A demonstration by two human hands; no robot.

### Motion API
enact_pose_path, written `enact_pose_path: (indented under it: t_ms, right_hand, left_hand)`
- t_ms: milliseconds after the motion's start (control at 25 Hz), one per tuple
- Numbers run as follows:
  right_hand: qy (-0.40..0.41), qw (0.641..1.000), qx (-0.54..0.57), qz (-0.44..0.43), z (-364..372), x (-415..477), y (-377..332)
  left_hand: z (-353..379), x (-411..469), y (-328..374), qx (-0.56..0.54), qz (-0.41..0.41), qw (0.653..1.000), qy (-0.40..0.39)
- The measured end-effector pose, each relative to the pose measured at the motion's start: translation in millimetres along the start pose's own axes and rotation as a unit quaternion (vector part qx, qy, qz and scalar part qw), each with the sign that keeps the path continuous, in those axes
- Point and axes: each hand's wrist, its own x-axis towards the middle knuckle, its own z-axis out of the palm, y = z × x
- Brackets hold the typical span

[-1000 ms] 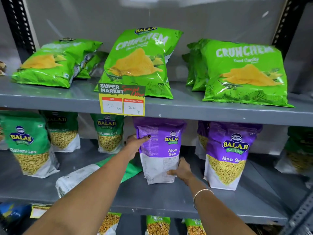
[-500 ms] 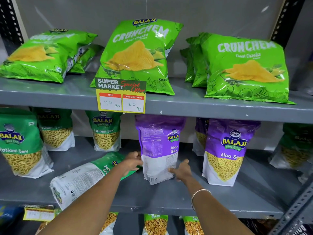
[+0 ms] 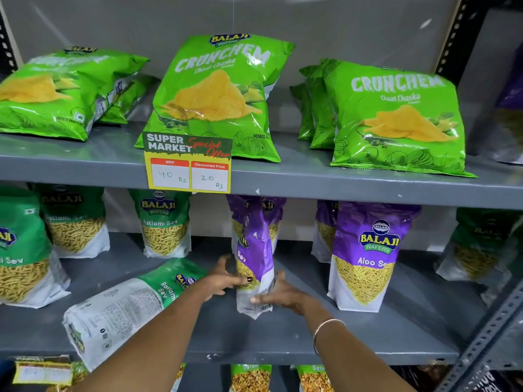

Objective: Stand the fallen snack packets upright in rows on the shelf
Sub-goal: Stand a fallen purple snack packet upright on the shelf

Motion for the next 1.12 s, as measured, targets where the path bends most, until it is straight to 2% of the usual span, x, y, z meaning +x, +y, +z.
enact_pose_path:
  t_ms: [160, 320, 440, 600, 760, 920, 1120]
  right_hand:
    - [0.015, 1.000, 0.005, -0.013, -11.1, 3.7, 8.4]
    - [0.012, 0.999, 0.012, -0.042, -25.8, -16.7, -0.9]
    - [0.025, 0.999, 0.048, -0.002, -35.3, -18.3, 3.4]
    - [0.054, 0.995, 0.081, 0.013, -44.6, -16.9, 6.2]
    - [0.020, 0.993, 0.112, -0.021, -47.1, -19.3, 3.7]
    - [0.046, 0.989, 0.126, -0.064, -46.6, -8.8, 7.9]
    - [0.020, 0.991, 0.119, -0.055, -53.0, -1.9, 11.4]
  left_hand:
    - [1.2, 2.6, -2.3, 0.031, 0.023, 0.999, 0.025]
    - [0.9, 1.4, 0.4, -0.041, -0.011, 0.999, 0.018]
    - [8.3, 0.5, 1.9, -0.044, 0.006, 0.998, 0.036]
    - [12.4, 7.6, -0.3, -0.030, 0.044, 0.993, 0.109]
    - [20.4, 8.8, 1.4, -0.074, 0.055, 0.985, 0.143]
    - [26.6, 7.7, 0.8, -0.060, 0.058, 0.983, 0.163]
    - [28.7, 6.2, -2.7, -0.028, 0.061, 0.972, 0.225]
